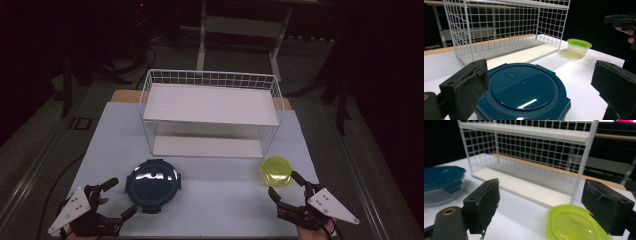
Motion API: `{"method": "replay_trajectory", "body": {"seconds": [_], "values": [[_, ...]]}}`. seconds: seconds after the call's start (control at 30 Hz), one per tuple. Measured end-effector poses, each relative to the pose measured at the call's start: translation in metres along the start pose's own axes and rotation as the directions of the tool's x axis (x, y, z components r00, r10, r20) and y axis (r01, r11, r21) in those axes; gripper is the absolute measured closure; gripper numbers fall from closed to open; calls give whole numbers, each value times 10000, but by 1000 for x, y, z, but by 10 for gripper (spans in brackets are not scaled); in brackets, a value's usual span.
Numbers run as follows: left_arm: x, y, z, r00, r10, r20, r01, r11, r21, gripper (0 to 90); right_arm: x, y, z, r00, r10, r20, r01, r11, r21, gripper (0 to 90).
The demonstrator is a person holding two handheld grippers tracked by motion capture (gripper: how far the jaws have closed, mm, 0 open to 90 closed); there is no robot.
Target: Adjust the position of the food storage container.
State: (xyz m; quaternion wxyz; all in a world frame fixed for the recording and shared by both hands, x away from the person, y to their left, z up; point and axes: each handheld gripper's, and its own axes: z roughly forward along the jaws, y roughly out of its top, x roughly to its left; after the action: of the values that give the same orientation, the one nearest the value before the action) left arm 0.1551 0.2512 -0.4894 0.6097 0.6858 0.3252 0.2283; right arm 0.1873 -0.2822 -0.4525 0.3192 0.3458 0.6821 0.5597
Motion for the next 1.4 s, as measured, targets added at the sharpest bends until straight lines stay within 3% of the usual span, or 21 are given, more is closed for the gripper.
{"method": "replay_trajectory", "body": {"seconds": [0.37,0.53,0.6,0.63,0.8,0.87,1.03,1.2,1.23,1.4], "values": [[1,2,-3,9999,-120,-125,117,9998,-178,9,0,1,1,9999,0,158,-2,9999,109,146],[3,12,-7,9998,-165,-137,161,9996,-247,9,0,0,1,9998,40,191,-43,9998,189,146],[3,21,-9,9995,-52,-312,48,9999,-129,9,0,0,1,9998,72,207,-76,9998,200,146],[6,31,-11,9999,-116,-95,116,9999,2,9,0,0,2,9997,99,213,-104,9997,225,146],[14,44,-15,9998,68,-170,-64,9996,289,9,0,0,2,9997,106,229,-111,9996,246,146],[21,48,-17,10000,-7,40,5,9993,381,9,1,0,1,9997,101,238,-107,9997,239,145],[34,57,-21,9998,122,-139,-111,9969,775,11,1,0,3,9998,104,192,-110,9994,338,145],[39,61,-24,9995,310,-52,-303,9945,1005,144,2,1,2,9998,110,178,-116,9994,329,145],[43,60,-22,9997,260,6,-259,9903,1363,186,2,1,2,9998,138,163,-143,9994,330,145],[52,54,-18,10000,82,32,-86,9804,1971,336,2,0,3,9997,169,148,-174,9992,357,145]]}}
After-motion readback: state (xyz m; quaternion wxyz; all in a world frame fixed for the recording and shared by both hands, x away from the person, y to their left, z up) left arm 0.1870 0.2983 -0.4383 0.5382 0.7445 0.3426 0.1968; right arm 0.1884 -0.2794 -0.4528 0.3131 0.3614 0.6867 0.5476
